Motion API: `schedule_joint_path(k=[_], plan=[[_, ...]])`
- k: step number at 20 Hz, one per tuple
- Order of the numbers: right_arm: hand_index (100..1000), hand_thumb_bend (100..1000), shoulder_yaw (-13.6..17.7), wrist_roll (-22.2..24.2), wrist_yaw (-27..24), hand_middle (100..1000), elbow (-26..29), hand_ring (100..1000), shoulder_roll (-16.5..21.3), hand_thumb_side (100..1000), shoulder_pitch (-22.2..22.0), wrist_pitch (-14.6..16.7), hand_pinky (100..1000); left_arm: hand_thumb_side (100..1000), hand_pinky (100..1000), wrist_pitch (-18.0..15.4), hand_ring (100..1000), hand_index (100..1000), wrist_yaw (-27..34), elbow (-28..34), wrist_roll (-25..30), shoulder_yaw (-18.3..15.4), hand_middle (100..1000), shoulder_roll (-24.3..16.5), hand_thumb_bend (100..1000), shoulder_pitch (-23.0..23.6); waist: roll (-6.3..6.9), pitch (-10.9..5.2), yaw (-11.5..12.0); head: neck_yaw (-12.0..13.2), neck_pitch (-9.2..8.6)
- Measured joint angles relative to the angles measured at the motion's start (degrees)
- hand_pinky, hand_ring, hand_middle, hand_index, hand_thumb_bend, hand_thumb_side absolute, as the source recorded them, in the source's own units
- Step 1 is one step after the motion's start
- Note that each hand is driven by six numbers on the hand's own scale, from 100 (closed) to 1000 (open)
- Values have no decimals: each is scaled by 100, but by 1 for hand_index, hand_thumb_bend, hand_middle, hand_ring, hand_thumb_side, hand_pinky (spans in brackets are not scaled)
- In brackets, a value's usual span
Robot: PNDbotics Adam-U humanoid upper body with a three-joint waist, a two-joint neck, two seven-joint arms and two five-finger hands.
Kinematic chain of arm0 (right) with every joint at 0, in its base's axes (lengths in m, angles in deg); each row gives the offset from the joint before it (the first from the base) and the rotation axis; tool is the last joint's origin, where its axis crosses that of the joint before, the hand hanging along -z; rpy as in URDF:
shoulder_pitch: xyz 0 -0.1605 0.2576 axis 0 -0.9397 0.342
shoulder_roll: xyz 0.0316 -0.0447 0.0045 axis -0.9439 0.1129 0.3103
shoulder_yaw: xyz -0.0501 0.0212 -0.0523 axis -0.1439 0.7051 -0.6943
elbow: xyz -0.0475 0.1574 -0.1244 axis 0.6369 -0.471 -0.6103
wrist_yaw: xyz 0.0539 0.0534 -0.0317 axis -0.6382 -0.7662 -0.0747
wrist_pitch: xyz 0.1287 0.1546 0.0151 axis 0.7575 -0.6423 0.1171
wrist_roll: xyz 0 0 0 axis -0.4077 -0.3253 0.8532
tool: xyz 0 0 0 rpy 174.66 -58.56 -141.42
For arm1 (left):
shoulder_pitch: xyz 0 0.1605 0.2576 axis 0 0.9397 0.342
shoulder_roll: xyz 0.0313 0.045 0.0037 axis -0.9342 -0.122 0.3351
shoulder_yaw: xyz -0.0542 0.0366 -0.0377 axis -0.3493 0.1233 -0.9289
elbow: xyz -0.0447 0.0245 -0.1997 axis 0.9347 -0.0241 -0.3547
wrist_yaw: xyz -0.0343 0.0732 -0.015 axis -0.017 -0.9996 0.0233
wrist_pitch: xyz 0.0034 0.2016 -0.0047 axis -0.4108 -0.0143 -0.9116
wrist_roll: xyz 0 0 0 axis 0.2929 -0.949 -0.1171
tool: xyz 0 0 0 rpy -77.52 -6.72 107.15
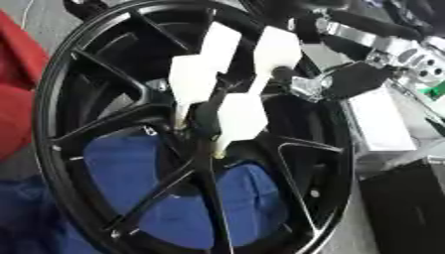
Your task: Pull the pin out of the wheel hub.
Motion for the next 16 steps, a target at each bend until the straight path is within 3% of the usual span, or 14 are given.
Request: schedule_joint_path(k=[9, 10, 11, 16], plan=[[451, 100, 554, -193, -995, 439, 0, 662, 181, 409, -132, 186, 747, 485, 585, -7, 802, 626, 0, 0, -43, -38, 589, 0, 595, 26, 0, -57, -38, -11, 0], [451, 100, 651, -248, -1131, 444, 0, 661, 207, 672, -187, 227, 748, 485, 585, -3, 802, 626, 0, 0, -52, -44, 589, 0, 595, 28, 0, -57, -49, -10, 4], [450, 100, 752, -311, -1263, 439, 0, 661, 239, 404, -250, 273, 749, 485, 585, -5, 802, 626, 0, 0, -59, -51, 588, 0, 596, 30, 0, -58, -60, -8, 13], [451, 100, 1368, -658, -1928, 440, 0, 661, 400, 400, -824, 580, 751, 485, 586, -10, 803, 626, -13, 0, -111, -97, 588, -5, 596, 99, 52, -77, -240, 107, 131]])
